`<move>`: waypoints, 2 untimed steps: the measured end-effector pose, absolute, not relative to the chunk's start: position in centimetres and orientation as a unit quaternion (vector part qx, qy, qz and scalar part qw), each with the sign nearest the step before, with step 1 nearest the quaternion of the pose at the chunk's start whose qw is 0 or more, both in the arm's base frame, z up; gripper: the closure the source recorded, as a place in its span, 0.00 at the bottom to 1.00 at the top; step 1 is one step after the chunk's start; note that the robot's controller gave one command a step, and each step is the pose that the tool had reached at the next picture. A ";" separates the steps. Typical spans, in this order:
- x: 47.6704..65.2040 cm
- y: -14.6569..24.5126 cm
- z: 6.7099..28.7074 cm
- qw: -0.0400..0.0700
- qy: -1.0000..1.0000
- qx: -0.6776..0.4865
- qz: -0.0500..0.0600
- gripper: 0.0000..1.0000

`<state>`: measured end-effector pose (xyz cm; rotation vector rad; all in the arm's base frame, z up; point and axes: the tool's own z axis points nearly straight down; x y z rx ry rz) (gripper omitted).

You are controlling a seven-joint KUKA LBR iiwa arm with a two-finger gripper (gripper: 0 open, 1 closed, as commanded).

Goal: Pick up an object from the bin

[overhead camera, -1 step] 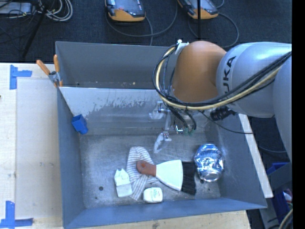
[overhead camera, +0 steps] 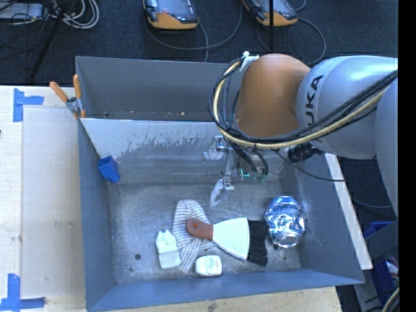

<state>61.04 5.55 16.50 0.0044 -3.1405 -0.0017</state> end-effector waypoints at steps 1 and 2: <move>62.2 7.7 7.9 0.002 -1.000 0.004 -0.002 1.00; 62.2 7.7 8.0 0.001 -1.000 0.004 -0.002 1.00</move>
Offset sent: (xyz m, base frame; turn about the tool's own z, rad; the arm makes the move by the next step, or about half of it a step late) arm 0.0000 0.0000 0.0000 0.0000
